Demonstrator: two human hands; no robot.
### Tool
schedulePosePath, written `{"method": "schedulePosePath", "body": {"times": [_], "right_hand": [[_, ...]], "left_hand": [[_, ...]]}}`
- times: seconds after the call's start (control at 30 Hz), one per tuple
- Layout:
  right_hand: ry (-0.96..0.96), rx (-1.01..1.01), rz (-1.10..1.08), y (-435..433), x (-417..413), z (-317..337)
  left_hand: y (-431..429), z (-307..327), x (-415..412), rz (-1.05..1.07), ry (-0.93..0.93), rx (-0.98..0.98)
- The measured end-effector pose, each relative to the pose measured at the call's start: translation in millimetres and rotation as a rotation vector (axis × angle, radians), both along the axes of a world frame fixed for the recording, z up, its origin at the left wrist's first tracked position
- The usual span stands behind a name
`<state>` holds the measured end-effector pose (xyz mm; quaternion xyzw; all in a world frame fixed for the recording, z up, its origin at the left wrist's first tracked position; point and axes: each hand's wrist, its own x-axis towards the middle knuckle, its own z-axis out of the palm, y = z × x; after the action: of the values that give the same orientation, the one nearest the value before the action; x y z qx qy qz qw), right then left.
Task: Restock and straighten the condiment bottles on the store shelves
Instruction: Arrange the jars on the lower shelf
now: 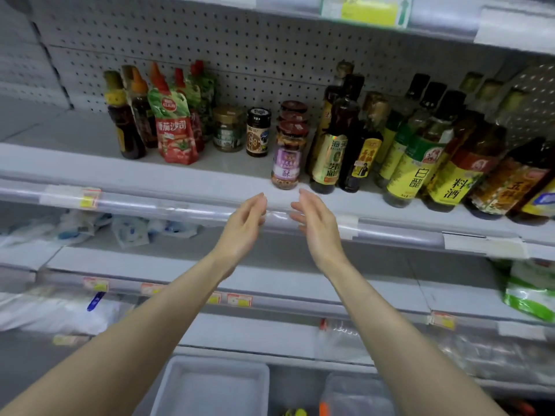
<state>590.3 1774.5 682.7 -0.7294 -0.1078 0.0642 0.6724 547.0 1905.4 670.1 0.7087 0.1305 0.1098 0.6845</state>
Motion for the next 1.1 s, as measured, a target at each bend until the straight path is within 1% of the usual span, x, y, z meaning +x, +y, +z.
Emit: {"method": "schedulePosePath", "body": {"times": [0.13,0.23,0.37,0.47,0.63,0.73,0.83,1.0,1.1], "right_hand": [[0.067,-0.024,-0.005,-5.6,-31.6,-36.5],[0.120,-0.069,0.015,-2.2,-52.1,-70.0],[0.203,-0.136,0.030,14.1,-79.3,-129.4],[0.280,-0.217,0.063,27.5,-102.8,-185.1],[0.455,-0.277,0.064,60.6,-148.1,-288.8],[0.560,-0.303,0.075,81.7,-178.8,-356.2],[0.659,-0.336,0.068,106.6,-211.8,-423.7],[0.698,-0.383,0.012,141.2,-246.2,-514.6],[0.741,-0.394,-0.017,154.0,-261.1,-567.7]], "left_hand": [[-2.7,-36.8,-36.6,0.011,0.036,0.008],[5.0,-71.0,-58.2,0.014,0.135,0.035],[19.3,-123.8,-86.2,0.066,0.237,-0.015],[33.9,-181.6,-118.3,0.095,0.327,-0.009],[73.7,-281.5,-173.0,0.131,0.524,-0.064],[101.6,-338.1,-205.1,0.119,0.598,-0.066],[133.2,-403.9,-238.1,0.077,0.711,-0.067],[172.8,-494.0,-265.7,0.029,0.813,-0.020],[182.6,-547.2,-274.8,0.017,0.868,-0.059]]}}
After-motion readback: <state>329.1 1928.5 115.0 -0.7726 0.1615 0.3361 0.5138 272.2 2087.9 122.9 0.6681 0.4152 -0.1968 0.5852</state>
